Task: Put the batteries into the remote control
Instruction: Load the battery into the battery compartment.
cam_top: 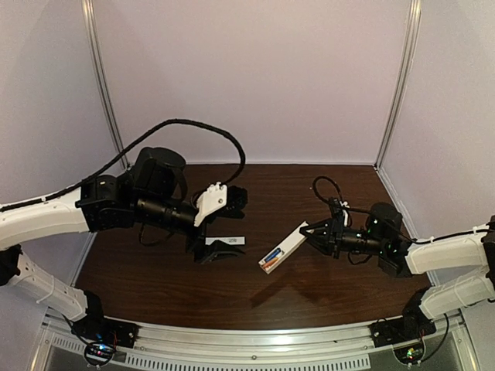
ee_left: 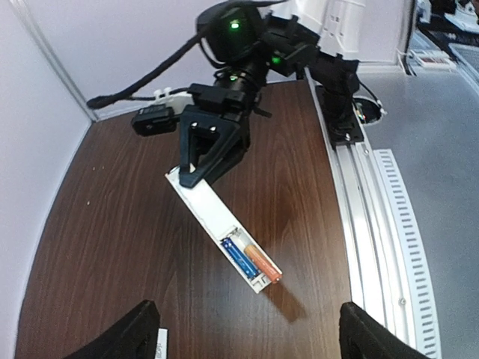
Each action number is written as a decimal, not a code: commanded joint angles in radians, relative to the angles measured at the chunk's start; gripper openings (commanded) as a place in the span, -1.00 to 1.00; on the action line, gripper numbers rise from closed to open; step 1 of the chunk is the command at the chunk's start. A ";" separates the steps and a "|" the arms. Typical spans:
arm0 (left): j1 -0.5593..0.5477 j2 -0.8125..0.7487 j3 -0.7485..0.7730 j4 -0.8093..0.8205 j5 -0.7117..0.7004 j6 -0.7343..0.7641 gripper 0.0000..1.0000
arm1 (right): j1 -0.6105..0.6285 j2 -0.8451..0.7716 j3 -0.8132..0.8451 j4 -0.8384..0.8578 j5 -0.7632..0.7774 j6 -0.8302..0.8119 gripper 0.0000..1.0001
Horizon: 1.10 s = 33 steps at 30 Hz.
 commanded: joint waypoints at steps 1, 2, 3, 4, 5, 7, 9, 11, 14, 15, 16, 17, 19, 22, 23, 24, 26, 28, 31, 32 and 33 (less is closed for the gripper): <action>-0.027 -0.015 -0.020 0.002 0.076 0.251 0.57 | -0.003 -0.020 0.034 -0.017 -0.062 0.024 -1.00; -0.035 -0.007 -0.014 -0.012 0.077 0.275 0.49 | -0.003 -0.019 0.037 -0.017 -0.069 0.029 -1.00; -0.043 0.003 -0.008 -0.025 0.081 0.294 0.46 | -0.003 -0.018 0.042 -0.018 -0.075 0.031 -1.00; -0.051 0.013 -0.003 -0.032 0.083 0.307 0.46 | -0.003 -0.016 0.048 -0.025 -0.082 0.028 -1.00; -0.057 0.025 0.001 -0.038 0.088 0.319 0.44 | -0.003 -0.015 0.055 -0.029 -0.088 0.026 -1.00; -0.070 0.047 0.009 -0.043 0.105 0.345 0.36 | -0.003 -0.012 0.071 -0.041 -0.102 0.019 -1.00; -0.084 0.069 0.020 -0.043 0.117 0.363 0.23 | -0.002 -0.006 0.085 -0.047 -0.114 0.015 -1.00; -0.093 0.092 0.029 -0.043 0.132 0.373 0.08 | -0.001 0.001 0.094 -0.048 -0.125 0.012 -1.00; -0.110 0.124 0.039 -0.043 0.115 0.395 -0.09 | -0.001 0.018 0.102 -0.038 -0.139 0.014 -1.00; -0.114 0.131 0.043 -0.043 0.110 0.400 -0.12 | 0.000 0.025 0.104 -0.034 -0.145 0.016 -1.00; -0.115 0.138 0.047 -0.043 0.105 0.400 -0.15 | 0.001 0.028 0.106 -0.028 -0.150 0.017 -1.00; -0.115 0.143 0.051 -0.043 0.102 0.399 -0.20 | 0.003 0.032 0.111 -0.025 -0.154 0.017 -1.00; -0.115 0.150 0.054 -0.043 0.098 0.400 -0.26 | 0.006 0.041 0.116 -0.023 -0.165 0.015 -1.00; -0.116 0.159 0.058 -0.045 0.091 0.405 -0.32 | 0.010 0.050 0.124 -0.015 -0.175 0.014 -1.00; -0.116 0.164 0.061 -0.046 0.089 0.407 -0.35 | 0.010 0.053 0.125 -0.012 -0.177 0.015 -1.00; -0.117 0.170 0.065 -0.046 0.083 0.406 -0.37 | 0.012 0.055 0.125 -0.009 -0.178 0.015 -1.00; -0.117 0.182 0.071 -0.052 0.082 0.412 -0.41 | 0.014 0.057 0.127 0.001 -0.183 0.017 -1.00; -0.118 0.192 0.075 -0.053 0.078 0.414 -0.43 | 0.016 0.062 0.127 0.013 -0.186 0.023 -1.00; -0.121 0.200 0.077 -0.055 0.074 0.416 -0.47 | 0.022 0.064 0.129 0.018 -0.193 0.022 -1.00; -0.121 0.203 0.078 -0.055 0.073 0.416 -0.48 | 0.022 0.064 0.129 0.019 -0.194 0.024 -1.00; -0.122 0.206 0.078 -0.056 0.071 0.416 -0.49 | 0.023 0.065 0.131 0.022 -0.194 0.023 -1.00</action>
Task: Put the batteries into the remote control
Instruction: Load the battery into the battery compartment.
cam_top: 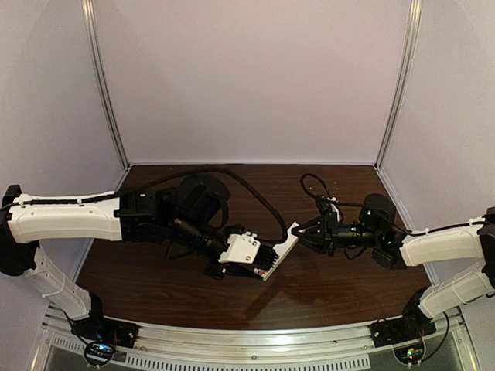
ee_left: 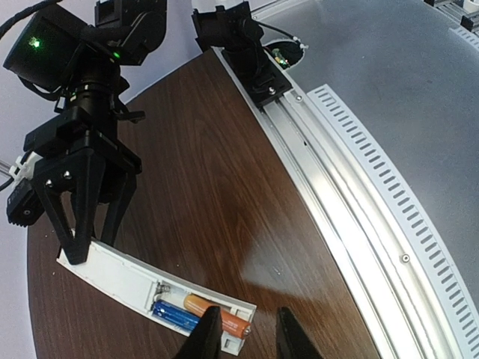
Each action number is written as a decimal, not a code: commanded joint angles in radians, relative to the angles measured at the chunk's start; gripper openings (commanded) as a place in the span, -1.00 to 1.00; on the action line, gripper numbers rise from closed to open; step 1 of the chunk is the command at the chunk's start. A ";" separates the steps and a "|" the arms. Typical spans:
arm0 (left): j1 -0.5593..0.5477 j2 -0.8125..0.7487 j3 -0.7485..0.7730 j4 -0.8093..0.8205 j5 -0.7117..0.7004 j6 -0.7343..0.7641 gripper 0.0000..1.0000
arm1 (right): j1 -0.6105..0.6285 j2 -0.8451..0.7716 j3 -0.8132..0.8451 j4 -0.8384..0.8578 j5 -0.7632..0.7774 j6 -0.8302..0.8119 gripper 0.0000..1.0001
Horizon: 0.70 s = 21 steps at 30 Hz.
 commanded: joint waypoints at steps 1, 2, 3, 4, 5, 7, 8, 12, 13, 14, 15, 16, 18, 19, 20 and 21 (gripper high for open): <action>-0.006 0.021 0.027 -0.002 -0.013 0.014 -0.50 | 0.010 0.005 0.031 0.054 -0.025 0.001 -1.00; -0.007 0.024 0.027 -0.001 -0.019 0.015 -0.51 | 0.011 0.005 0.032 0.058 -0.025 0.003 -1.00; -0.007 0.026 0.029 -0.003 -0.020 0.015 -0.52 | 0.012 0.006 0.031 0.062 -0.026 0.003 -1.00; -0.006 0.028 0.029 -0.002 -0.020 0.016 -0.53 | 0.013 0.007 0.031 0.064 -0.027 0.004 -1.00; -0.007 0.029 0.028 -0.002 -0.021 0.016 -0.54 | 0.014 0.006 0.032 0.066 -0.027 0.005 -1.00; -0.007 0.034 0.025 -0.002 -0.027 0.016 -0.56 | 0.016 0.006 0.030 0.071 -0.027 0.007 -1.00; -0.006 0.037 0.023 -0.001 -0.032 0.016 -0.56 | 0.016 0.004 0.029 0.073 -0.027 0.007 -1.00; -0.007 0.044 0.011 0.004 -0.050 0.014 -0.57 | 0.022 0.004 0.026 0.088 -0.028 0.015 -1.00; -0.007 0.046 0.011 0.004 -0.050 0.014 -0.57 | 0.022 0.004 0.027 0.090 -0.028 0.016 -1.00; -0.007 0.048 0.010 0.004 -0.053 0.014 -0.58 | 0.025 0.004 0.027 0.091 -0.028 0.015 -1.00; -0.006 0.049 0.010 0.005 -0.058 0.013 -0.58 | 0.025 0.006 0.029 0.093 -0.029 0.016 -1.00; -0.006 0.051 0.010 0.007 -0.061 0.013 -0.59 | 0.027 0.006 0.028 0.095 -0.030 0.016 -1.00; -0.006 0.053 0.013 0.010 -0.067 0.009 -0.61 | 0.031 0.008 0.030 0.098 -0.030 0.016 -1.00; -0.007 0.055 0.014 0.011 -0.070 0.007 -0.63 | 0.032 0.010 0.031 0.098 -0.030 0.016 -1.00; -0.007 0.056 0.015 0.010 -0.074 0.005 -0.64 | 0.033 0.010 0.032 0.099 -0.031 0.015 -1.00; -0.006 0.058 0.016 0.012 -0.074 0.004 -0.64 | 0.035 0.011 0.035 0.098 -0.031 0.016 -1.00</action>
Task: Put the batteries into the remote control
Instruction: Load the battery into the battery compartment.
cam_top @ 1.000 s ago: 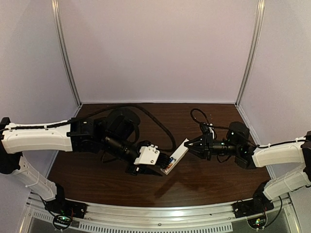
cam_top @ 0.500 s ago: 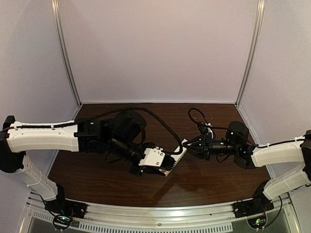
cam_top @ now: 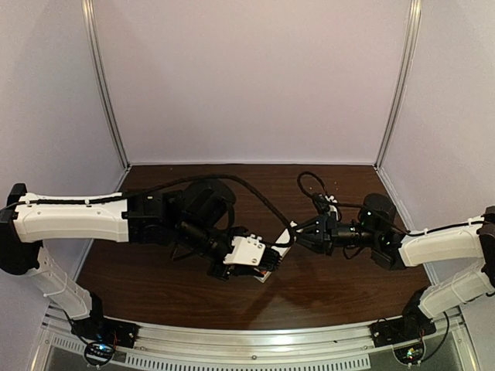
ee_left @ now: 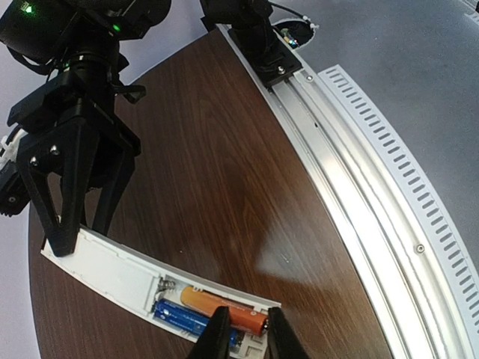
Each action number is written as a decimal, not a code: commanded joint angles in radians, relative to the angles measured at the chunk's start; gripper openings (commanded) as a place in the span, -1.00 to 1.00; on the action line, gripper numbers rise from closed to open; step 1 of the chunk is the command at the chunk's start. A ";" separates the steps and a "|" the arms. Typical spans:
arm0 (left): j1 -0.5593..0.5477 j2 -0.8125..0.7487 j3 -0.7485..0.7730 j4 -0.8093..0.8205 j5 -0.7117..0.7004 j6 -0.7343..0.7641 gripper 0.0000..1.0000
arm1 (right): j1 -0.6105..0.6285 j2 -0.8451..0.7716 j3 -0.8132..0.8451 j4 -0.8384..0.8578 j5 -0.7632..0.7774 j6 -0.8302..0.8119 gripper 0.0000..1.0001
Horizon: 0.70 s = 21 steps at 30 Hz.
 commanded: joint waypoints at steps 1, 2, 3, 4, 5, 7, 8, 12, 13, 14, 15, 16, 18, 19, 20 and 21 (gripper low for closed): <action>-0.005 0.022 0.012 0.016 -0.021 -0.001 -0.65 | 0.012 0.006 0.028 0.050 -0.015 0.009 -1.00; -0.005 0.025 0.013 0.016 -0.021 -0.003 -0.66 | 0.014 0.005 0.028 0.050 -0.015 0.009 -1.00; -0.005 0.028 0.016 0.016 -0.023 -0.007 -0.66 | 0.014 0.004 0.030 0.050 -0.015 0.008 -1.00; -0.005 0.031 0.018 0.016 -0.023 -0.010 -0.67 | 0.015 0.003 0.030 0.050 -0.013 0.008 -1.00; -0.005 0.034 0.020 0.016 -0.022 -0.012 -0.68 | 0.016 0.002 0.030 0.049 -0.011 0.009 -1.00; -0.004 0.039 0.023 0.016 -0.023 -0.017 -0.70 | 0.018 0.001 0.029 0.048 -0.009 0.010 -1.00; -0.004 0.043 0.025 0.016 -0.025 -0.019 -0.71 | 0.019 0.000 0.031 0.048 -0.008 0.010 -1.00; -0.004 0.054 0.027 0.016 -0.026 -0.023 -0.75 | 0.022 -0.003 0.030 0.056 -0.007 0.017 -1.00; -0.005 0.057 0.028 0.016 -0.026 -0.024 -0.75 | 0.023 -0.003 0.031 0.057 -0.006 0.019 -1.00; -0.004 0.061 0.031 0.015 -0.026 -0.026 -0.76 | 0.023 -0.002 0.031 0.060 -0.006 0.021 -1.00; -0.004 0.066 0.034 0.012 -0.025 -0.028 -0.77 | 0.023 0.000 0.032 0.065 -0.006 0.023 -1.00; -0.004 0.070 0.037 0.009 -0.024 -0.029 -0.78 | 0.025 0.000 0.031 0.073 -0.005 0.031 -1.00; -0.005 0.080 0.045 0.006 -0.025 -0.037 -0.79 | 0.027 0.003 0.029 0.088 -0.003 0.040 -1.00; -0.005 0.085 0.047 0.004 -0.024 -0.037 -0.79 | 0.028 0.005 0.029 0.092 -0.001 0.044 -1.00; -0.004 0.089 0.050 0.004 -0.024 -0.040 -0.79 | 0.029 0.005 0.028 0.095 0.001 0.045 -1.00; -0.004 0.092 0.052 0.003 -0.029 -0.044 -0.79 | 0.031 0.004 0.029 0.096 0.002 0.045 -1.00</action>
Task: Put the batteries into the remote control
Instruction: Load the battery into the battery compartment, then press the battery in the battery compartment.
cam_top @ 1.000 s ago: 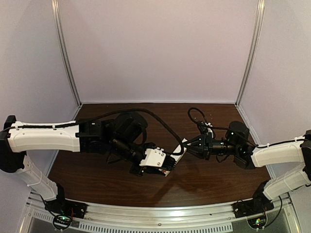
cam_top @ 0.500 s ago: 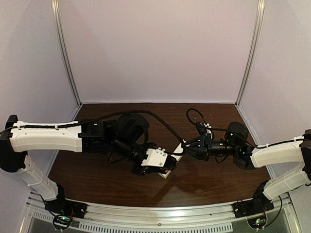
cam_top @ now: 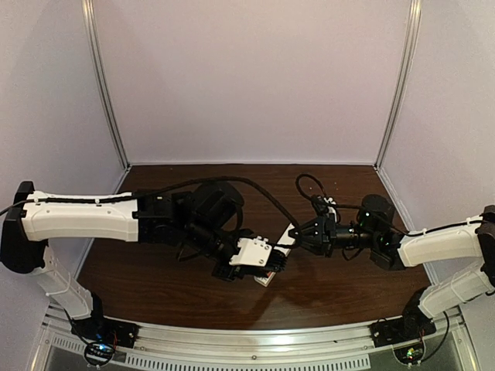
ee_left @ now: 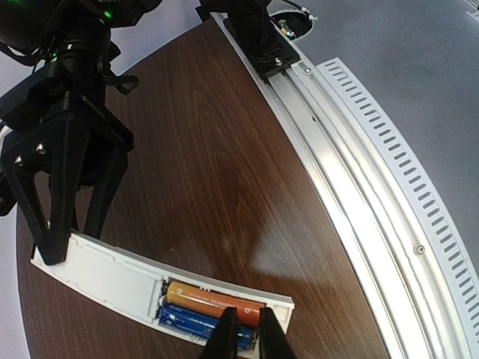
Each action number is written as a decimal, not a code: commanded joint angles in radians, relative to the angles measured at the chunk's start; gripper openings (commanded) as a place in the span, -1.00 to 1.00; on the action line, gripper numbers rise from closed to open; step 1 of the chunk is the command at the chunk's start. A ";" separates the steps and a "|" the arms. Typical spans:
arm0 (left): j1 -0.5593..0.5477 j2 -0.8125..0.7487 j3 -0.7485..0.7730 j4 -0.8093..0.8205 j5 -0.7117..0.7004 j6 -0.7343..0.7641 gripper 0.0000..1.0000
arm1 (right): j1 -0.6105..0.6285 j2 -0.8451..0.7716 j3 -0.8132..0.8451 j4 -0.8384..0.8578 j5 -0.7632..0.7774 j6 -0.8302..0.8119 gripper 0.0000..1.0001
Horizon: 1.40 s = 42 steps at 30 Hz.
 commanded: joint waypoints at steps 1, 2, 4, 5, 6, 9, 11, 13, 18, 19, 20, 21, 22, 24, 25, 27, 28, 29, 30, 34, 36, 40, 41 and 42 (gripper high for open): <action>-0.004 0.045 0.027 0.016 -0.021 -0.024 -0.79 | 0.023 -0.007 0.029 0.100 0.002 0.046 -1.00; -0.005 0.048 0.029 0.015 -0.025 -0.030 -0.79 | 0.025 -0.007 0.029 0.097 0.003 0.044 -1.00; -0.004 0.064 0.041 0.007 -0.028 -0.041 -0.79 | 0.028 -0.010 0.032 0.094 0.006 0.041 -1.00; -0.005 0.072 0.047 0.003 -0.032 -0.049 -0.79 | 0.030 -0.011 0.033 0.091 0.006 0.039 -1.00; -0.005 0.080 0.055 -0.002 -0.033 -0.053 -0.79 | 0.032 -0.012 0.033 0.086 0.008 0.036 -1.00; -0.004 0.095 0.066 -0.015 -0.048 -0.062 -0.78 | 0.034 -0.017 0.032 0.081 0.012 0.032 -1.00; -0.005 0.099 0.072 -0.026 -0.055 -0.064 -0.78 | 0.034 -0.019 0.028 0.079 0.015 0.034 -1.00; -0.005 0.098 0.070 -0.033 -0.061 -0.064 -0.78 | 0.035 -0.023 0.027 0.078 0.016 0.031 -1.00; -0.004 0.085 0.048 -0.020 -0.066 -0.078 -0.81 | 0.034 -0.032 0.028 0.062 0.015 0.015 -1.00; -0.002 0.083 0.047 -0.020 -0.069 -0.080 -0.80 | 0.034 -0.033 0.028 0.064 0.014 0.015 -1.00; -0.001 0.079 0.043 -0.020 -0.075 -0.081 -0.80 | 0.032 -0.036 0.029 0.061 0.014 0.013 -1.00; 0.002 0.071 0.038 -0.012 -0.085 -0.087 -0.78 | 0.031 -0.039 0.031 0.055 0.015 0.008 -1.00; 0.010 0.057 0.033 -0.003 -0.087 -0.095 -0.77 | 0.032 -0.041 0.033 0.043 0.016 0.001 -1.00; 0.030 0.030 0.032 0.015 -0.072 -0.112 -0.69 | 0.032 -0.048 0.036 0.003 0.022 -0.027 -1.00; 0.035 0.014 0.032 0.027 -0.074 -0.120 -0.64 | 0.033 -0.050 0.035 -0.010 0.026 -0.038 -1.00; 0.043 -0.017 0.030 0.057 -0.086 -0.140 -0.53 | 0.032 -0.052 0.038 -0.033 0.032 -0.056 -1.00; 0.046 -0.032 0.028 0.074 -0.094 -0.160 -0.49 | 0.032 -0.052 0.039 -0.040 0.035 -0.062 -1.00; 0.050 -0.047 0.026 0.085 -0.097 -0.174 -0.44 | 0.032 -0.052 0.040 -0.048 0.038 -0.070 -1.00; 0.055 -0.061 0.024 0.095 -0.099 -0.190 -0.37 | 0.032 -0.052 0.042 -0.054 0.038 -0.078 -1.00; 0.101 -0.114 0.003 0.136 -0.111 -0.327 0.21 | 0.032 -0.064 0.059 -0.098 0.046 -0.115 -1.00; 0.136 -0.135 -0.018 0.149 -0.092 -0.416 0.57 | 0.032 -0.076 0.075 -0.148 0.051 -0.151 -1.00; 0.174 -0.164 -0.052 0.144 -0.014 -0.587 0.95 | 0.032 -0.104 0.118 -0.247 0.072 -0.232 -1.00; 0.175 -0.178 -0.068 0.151 -0.002 -0.647 0.95 | 0.032 -0.111 0.129 -0.271 0.080 -0.253 -1.00; 0.174 -0.187 -0.086 0.166 0.024 -0.683 0.95 | 0.032 -0.115 0.139 -0.291 0.085 -0.271 -1.00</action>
